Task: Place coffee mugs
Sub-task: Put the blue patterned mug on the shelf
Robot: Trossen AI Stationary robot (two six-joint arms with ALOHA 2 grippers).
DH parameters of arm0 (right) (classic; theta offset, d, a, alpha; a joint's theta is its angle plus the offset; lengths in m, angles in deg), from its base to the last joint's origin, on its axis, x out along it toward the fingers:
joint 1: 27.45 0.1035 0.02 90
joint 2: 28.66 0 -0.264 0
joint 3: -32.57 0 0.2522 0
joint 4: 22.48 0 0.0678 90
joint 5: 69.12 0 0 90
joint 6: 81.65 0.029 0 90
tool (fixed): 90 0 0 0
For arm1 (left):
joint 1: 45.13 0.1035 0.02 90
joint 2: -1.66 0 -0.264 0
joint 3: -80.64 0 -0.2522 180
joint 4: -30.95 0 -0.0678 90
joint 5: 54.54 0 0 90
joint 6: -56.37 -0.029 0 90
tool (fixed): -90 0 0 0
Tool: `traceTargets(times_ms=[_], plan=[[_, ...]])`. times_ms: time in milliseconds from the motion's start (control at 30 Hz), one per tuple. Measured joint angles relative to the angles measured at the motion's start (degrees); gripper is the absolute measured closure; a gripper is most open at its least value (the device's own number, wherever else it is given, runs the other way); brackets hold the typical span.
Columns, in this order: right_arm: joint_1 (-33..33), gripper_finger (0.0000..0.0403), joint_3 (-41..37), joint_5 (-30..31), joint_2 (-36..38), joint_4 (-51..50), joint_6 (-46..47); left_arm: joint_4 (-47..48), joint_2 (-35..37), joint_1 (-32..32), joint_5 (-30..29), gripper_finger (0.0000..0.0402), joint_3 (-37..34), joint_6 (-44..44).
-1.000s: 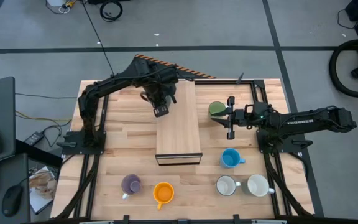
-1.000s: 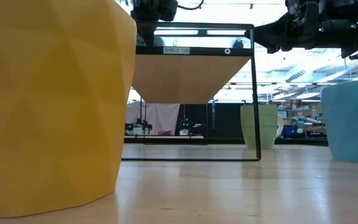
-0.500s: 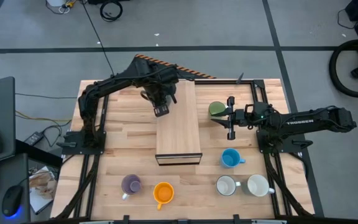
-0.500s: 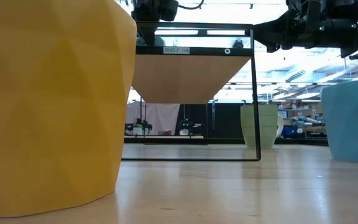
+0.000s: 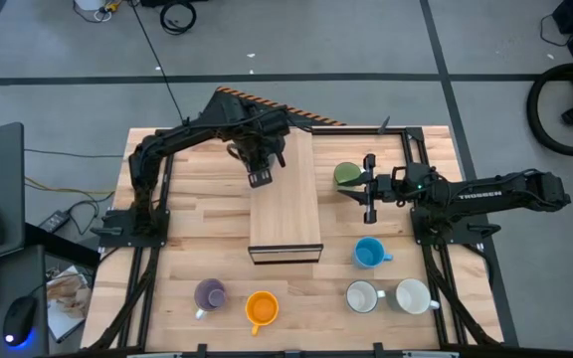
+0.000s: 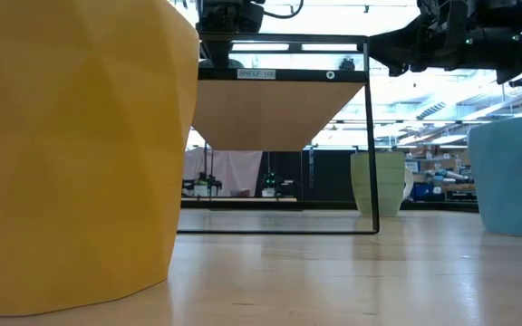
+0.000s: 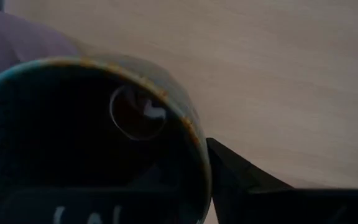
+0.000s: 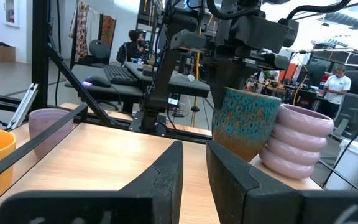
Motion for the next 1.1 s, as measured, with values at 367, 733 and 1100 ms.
traceTargets(times_ms=[367, 733, 1100], plan=[[0.0, 0.0325, 0.0, 0.0, 0.0, -0.1, 0.0, -1.2, 0.0, -0.7, -2.3, 0.0275, 0.0, -0.1], [0.0, 0.0325, 0.0, 0.0, 0.0, -0.2, 0.5, -3.1, 0.0, -1.1, -6.0, 0.0274, -0.1, -2.1], [0.0, 0.0325, 0.0, 0.0, 0.0, -0.2, 0.9, -3.1, 0.0, -2.1, -6.3, 0.0274, -0.1, -4.6]])
